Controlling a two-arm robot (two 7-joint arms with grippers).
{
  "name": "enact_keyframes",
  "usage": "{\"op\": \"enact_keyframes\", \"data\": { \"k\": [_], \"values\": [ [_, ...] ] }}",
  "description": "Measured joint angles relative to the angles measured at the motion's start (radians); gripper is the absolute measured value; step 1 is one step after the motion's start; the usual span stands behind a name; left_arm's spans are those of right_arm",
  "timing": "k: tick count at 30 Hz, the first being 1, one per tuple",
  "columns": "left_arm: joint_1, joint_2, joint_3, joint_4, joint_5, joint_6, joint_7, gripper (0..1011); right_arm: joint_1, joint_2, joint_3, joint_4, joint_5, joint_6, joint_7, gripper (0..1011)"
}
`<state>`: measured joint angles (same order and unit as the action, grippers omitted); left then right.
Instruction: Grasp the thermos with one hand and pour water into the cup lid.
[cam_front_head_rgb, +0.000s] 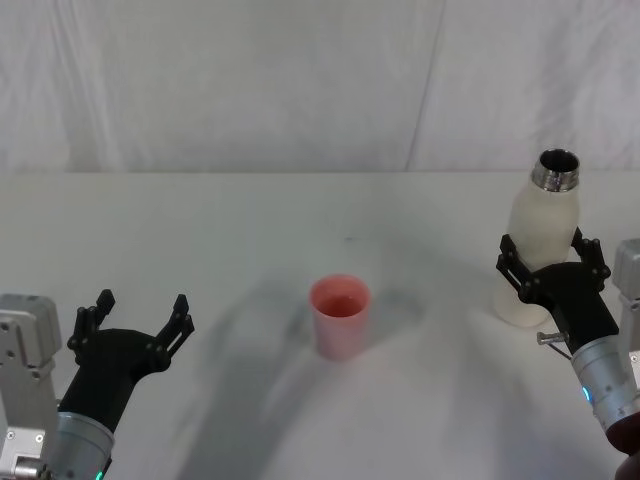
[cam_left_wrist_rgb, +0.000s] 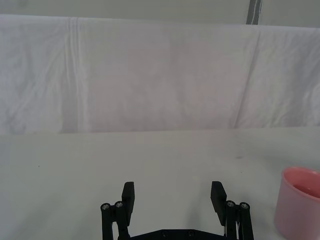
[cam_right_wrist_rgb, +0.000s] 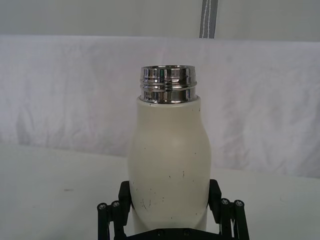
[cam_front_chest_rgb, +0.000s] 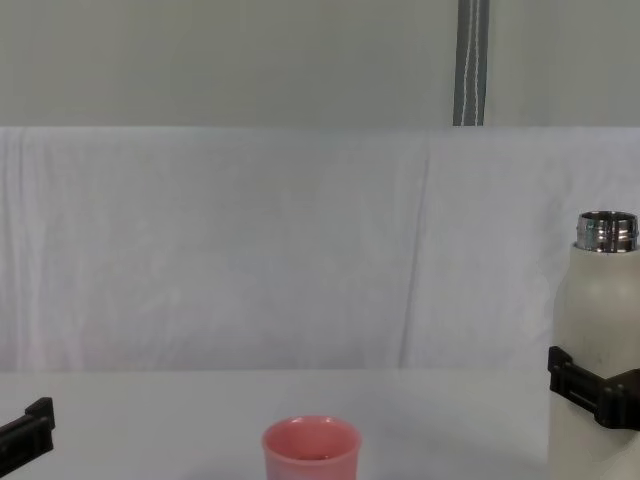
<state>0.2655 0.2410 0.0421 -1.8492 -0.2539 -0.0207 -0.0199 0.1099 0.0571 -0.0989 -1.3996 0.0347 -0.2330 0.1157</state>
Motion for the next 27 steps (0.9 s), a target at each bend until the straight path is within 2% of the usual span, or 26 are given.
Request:
{"op": "enact_keyframes", "data": {
  "k": [19,22,27],
  "values": [
    [0.000,0.000,0.000,0.000,0.000,0.000,0.000,1001,-0.001,0.000,0.001,0.001,-0.002,0.001,-0.002,948],
    [0.000,0.000,0.000,0.000,0.000,0.000,0.000,1001,0.000,0.000,0.001,0.001,-0.002,0.001,-0.002,1000],
    [0.000,0.000,0.000,0.000,0.000,0.000,0.000,1001,0.000,0.000,0.001,0.001,-0.002,0.001,-0.002,1002]
  ]
}}
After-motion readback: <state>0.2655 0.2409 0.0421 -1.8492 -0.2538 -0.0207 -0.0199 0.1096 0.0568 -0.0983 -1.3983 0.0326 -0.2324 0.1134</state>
